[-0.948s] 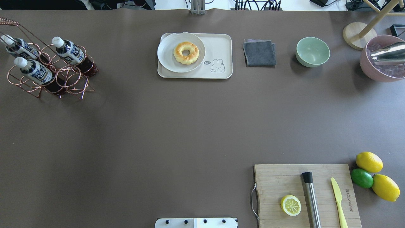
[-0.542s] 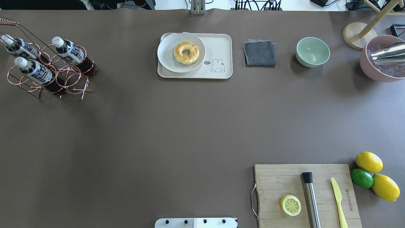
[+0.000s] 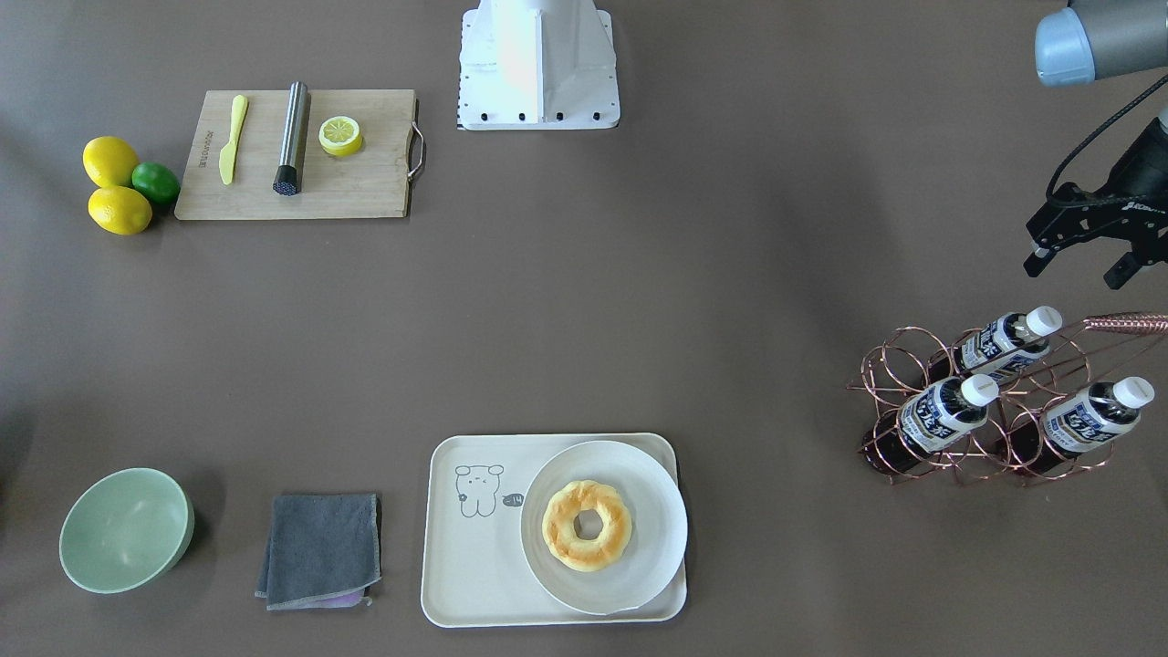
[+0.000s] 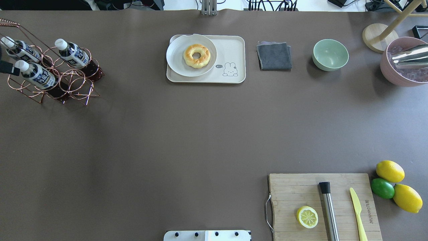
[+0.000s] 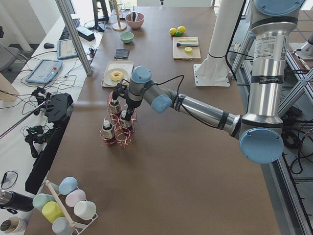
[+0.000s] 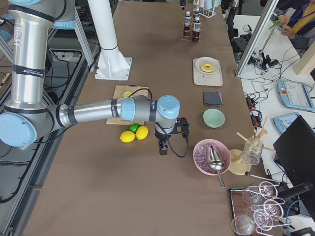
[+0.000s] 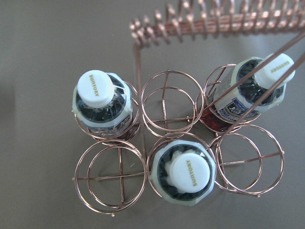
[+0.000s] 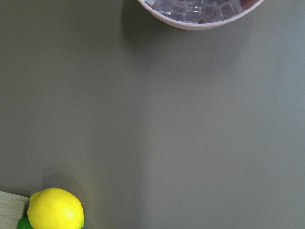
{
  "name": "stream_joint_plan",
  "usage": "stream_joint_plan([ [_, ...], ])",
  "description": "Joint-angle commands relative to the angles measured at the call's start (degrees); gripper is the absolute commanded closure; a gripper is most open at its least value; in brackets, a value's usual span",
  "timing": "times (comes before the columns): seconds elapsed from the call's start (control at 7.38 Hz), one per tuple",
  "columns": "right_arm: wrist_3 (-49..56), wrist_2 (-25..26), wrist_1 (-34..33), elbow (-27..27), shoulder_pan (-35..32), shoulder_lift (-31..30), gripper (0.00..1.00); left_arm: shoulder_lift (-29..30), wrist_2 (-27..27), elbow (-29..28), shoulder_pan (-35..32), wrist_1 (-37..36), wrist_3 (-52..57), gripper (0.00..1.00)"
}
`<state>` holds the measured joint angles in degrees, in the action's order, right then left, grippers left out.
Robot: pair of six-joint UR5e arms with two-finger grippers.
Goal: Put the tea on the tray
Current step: 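Lower the left gripper onto a dark tea bottle in the copper rack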
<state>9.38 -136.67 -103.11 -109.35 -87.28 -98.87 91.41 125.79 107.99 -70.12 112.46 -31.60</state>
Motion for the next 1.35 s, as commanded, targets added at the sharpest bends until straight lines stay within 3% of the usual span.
stream_joint_plan([
  [0.0, -0.06, 0.0, 0.01, 0.01, 0.0, -0.1, 0.0, 3.59, -0.11, -3.39, 1.39, 0.04, -0.13, 0.03],
  [0.54, -0.06, -0.09, 0.01, -0.43, 0.0, -0.01, 0.0, 5.71, -0.11, -8.67, 1.39, 3.1, 0.22, 0.07],
  [0.95, -0.15, -0.35, 1.59, -0.34, 0.0, 0.17, 0.0, 5.54, -0.2, -8.24, 1.31, 3.03, -0.3, 0.51],
  [1.22, -0.15, -0.44, 1.6, -0.34, 0.0, -0.01, 0.0, 5.54, -0.2, -7.98, 1.3, 2.94, -0.48, 0.9],
])
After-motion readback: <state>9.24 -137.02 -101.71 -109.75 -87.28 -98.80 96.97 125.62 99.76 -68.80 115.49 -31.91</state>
